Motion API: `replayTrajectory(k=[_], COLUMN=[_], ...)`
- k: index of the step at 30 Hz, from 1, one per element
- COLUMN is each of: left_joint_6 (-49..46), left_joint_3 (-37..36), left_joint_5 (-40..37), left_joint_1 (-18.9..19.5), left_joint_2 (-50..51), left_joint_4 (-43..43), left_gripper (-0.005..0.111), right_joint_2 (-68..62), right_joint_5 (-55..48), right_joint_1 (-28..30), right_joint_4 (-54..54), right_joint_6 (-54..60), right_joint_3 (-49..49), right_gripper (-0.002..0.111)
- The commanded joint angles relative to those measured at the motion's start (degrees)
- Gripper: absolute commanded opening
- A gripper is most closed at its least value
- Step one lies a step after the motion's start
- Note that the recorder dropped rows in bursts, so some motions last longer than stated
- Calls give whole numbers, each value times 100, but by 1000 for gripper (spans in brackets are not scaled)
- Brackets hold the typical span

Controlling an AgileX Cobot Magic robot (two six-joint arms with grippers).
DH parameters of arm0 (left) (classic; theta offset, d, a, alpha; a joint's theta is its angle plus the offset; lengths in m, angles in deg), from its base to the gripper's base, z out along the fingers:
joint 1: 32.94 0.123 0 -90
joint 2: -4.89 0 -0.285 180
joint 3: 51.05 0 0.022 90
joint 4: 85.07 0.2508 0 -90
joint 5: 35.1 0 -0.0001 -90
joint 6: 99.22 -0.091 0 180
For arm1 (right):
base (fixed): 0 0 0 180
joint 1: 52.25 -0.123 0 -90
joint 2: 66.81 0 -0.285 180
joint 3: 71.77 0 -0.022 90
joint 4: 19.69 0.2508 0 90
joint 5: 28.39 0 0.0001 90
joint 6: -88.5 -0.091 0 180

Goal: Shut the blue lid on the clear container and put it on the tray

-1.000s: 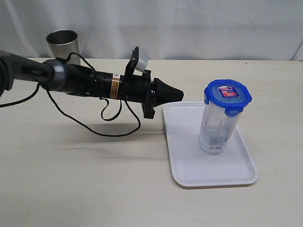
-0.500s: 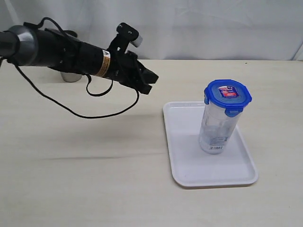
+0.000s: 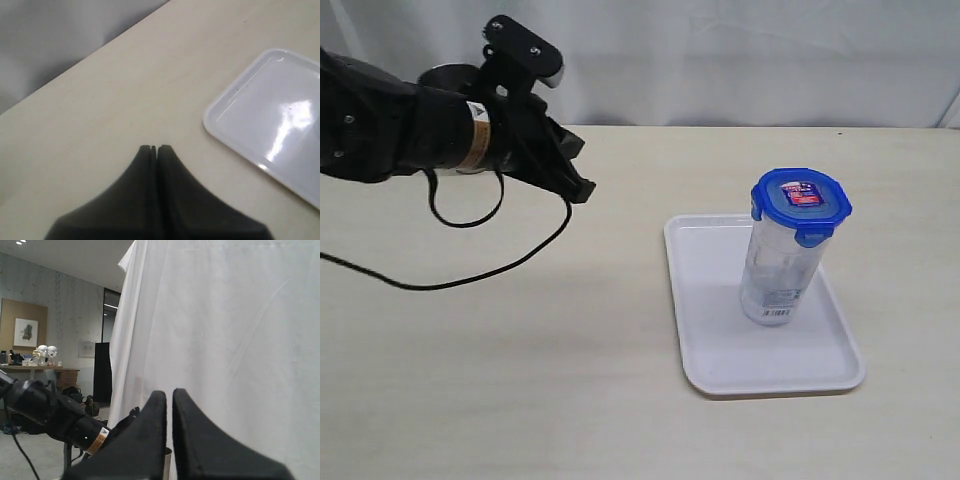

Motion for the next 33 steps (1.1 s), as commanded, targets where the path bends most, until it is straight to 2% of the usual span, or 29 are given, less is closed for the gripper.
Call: replayTrajectory(k=[1,9,12,17,24,33], left_joint_6=[66,286,295,308,308,352], left_joint_3=[-753,-1941,-2281,-2756,-3286,-3509], left_joint_5=[-545,-742,-753,-390,-223,106], left_joint_1=[-12,-12,-12,-12,-12,-12], left_joint_2=[-855,-2673,-3408,-4754,-6704,-8650], left_joint_4=[-24,-24,-315,-532,-621,-645], left_gripper=[0,0,0,0,0,0], right_joint_2=[9,9,9,9,9,9], right_joint_5=[23,23,23,23,23,23], right_joint_1=[8,8,8,8,8,8], right_joint_4=[26,26,26,26,26,26], right_joint_6=[-11,-11,-11,-11,-11,-11], right_joint_3=[24,24,24,24,24,24], right_gripper=[4,4,4,4,4,4])
